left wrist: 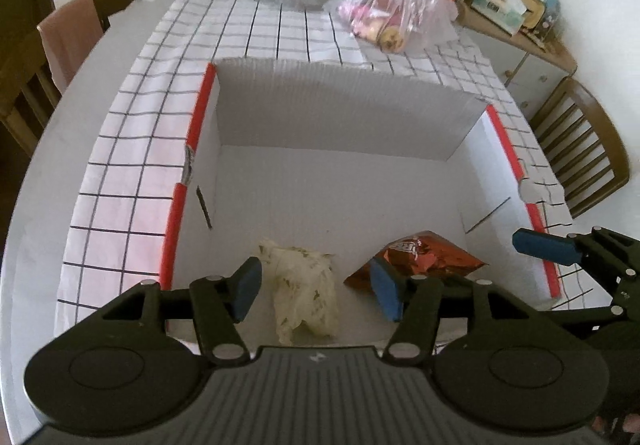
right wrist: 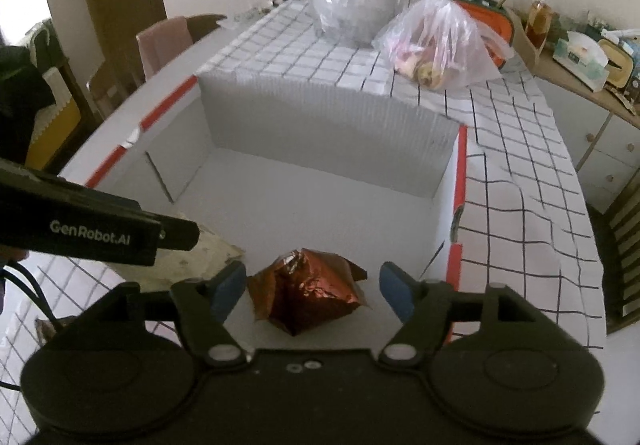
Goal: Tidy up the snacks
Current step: 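Withdraw both tools from the box back toward the snack pile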
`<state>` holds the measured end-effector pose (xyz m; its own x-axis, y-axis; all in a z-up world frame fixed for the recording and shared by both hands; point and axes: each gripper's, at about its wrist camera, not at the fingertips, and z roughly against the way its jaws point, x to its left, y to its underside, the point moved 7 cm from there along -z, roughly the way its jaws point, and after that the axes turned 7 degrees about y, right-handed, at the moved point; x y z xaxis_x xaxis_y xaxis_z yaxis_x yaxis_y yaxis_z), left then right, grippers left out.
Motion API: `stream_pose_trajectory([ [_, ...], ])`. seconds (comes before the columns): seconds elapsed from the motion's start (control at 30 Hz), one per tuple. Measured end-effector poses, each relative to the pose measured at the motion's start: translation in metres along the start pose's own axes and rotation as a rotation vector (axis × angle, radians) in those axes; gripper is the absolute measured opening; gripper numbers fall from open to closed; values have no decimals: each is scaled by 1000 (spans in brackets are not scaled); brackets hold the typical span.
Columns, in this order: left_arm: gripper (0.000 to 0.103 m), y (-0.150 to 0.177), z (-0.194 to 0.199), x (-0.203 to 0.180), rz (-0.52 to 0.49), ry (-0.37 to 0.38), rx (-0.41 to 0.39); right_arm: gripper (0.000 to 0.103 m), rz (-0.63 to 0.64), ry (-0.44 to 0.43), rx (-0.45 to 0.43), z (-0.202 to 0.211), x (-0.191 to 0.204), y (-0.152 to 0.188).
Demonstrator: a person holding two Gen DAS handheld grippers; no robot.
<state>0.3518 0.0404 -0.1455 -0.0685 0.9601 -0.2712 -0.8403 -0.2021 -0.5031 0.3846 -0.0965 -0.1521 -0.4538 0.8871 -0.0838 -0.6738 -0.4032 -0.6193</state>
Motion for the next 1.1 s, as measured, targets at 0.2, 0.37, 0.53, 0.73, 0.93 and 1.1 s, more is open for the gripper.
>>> stream_pose_trajectory([
  [0.2,62,2,30,-6,-7,18,-62,81,-7,-16,-55,30,1,0],
  [0.37,65,7,55,-14,-25,29,-109,85,-20,-9,-104,55,2,0],
  [0.53,66,15,80,-21,-43,39,-148,90,-28,-8,-148,80,5,2],
  [0.73,69,30,109,-28,-66,45,-190,95,-51,-17,-183,107,7,12],
  [0.93,74,52,132,-28,-69,55,-209,100,-67,-26,-205,129,12,25],
  [1.1,81,71,148,-27,-79,55,-232,101,-68,-34,-222,145,18,40],
])
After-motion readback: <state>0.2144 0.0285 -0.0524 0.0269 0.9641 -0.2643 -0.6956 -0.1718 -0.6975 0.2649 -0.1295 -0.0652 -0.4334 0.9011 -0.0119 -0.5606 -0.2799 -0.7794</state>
